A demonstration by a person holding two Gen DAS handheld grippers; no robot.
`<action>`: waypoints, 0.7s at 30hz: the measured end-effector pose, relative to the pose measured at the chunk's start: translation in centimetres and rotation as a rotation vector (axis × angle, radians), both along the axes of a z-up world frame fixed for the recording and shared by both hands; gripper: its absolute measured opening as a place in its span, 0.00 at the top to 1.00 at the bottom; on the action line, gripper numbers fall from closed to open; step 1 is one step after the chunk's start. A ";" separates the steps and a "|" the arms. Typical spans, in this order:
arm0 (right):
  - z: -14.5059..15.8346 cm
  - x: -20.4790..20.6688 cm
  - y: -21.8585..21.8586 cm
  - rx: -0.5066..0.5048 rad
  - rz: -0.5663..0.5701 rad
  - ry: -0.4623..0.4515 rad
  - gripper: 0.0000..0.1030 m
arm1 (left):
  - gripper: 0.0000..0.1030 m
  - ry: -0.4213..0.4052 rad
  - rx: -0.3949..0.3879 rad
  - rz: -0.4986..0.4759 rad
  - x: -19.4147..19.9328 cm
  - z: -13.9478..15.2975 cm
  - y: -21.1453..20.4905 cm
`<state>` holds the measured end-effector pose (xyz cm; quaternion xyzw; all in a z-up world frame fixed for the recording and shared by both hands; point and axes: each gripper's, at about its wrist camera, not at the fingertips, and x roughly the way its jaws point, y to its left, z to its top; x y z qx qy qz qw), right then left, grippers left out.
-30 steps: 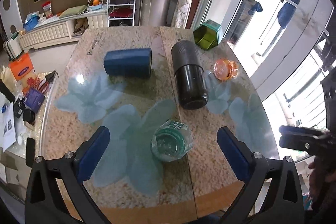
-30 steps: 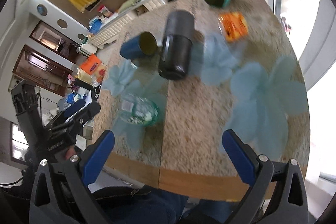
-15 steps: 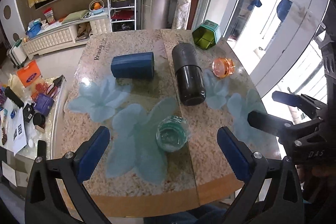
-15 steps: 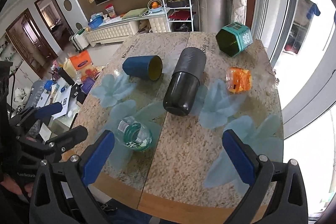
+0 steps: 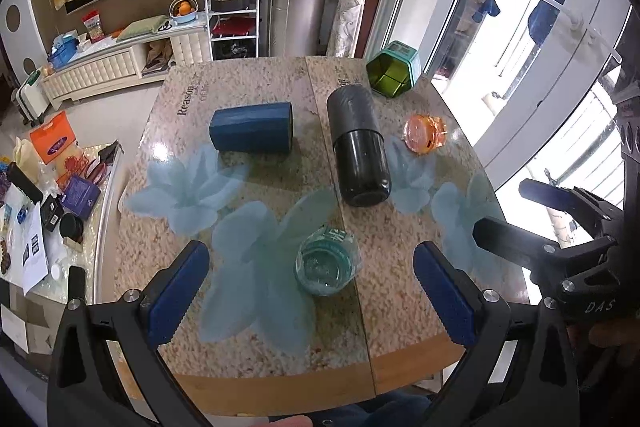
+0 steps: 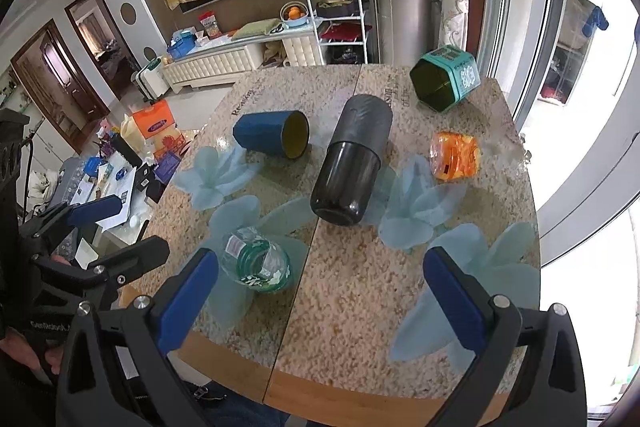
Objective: Flip cup upright
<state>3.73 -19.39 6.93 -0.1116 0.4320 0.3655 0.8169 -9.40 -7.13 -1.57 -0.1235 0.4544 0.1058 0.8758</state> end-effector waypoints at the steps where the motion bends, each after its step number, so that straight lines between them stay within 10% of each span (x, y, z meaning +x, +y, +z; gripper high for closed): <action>1: 0.2 0.0 0.0 0.005 -0.002 -0.007 0.00 | 0.00 -0.002 0.003 0.000 0.0 0.1 0.0; 21: 1.0 0.8 -0.5 0.052 -0.018 -0.044 0.00 | 0.00 -0.002 0.045 0.004 1.7 1.9 -0.8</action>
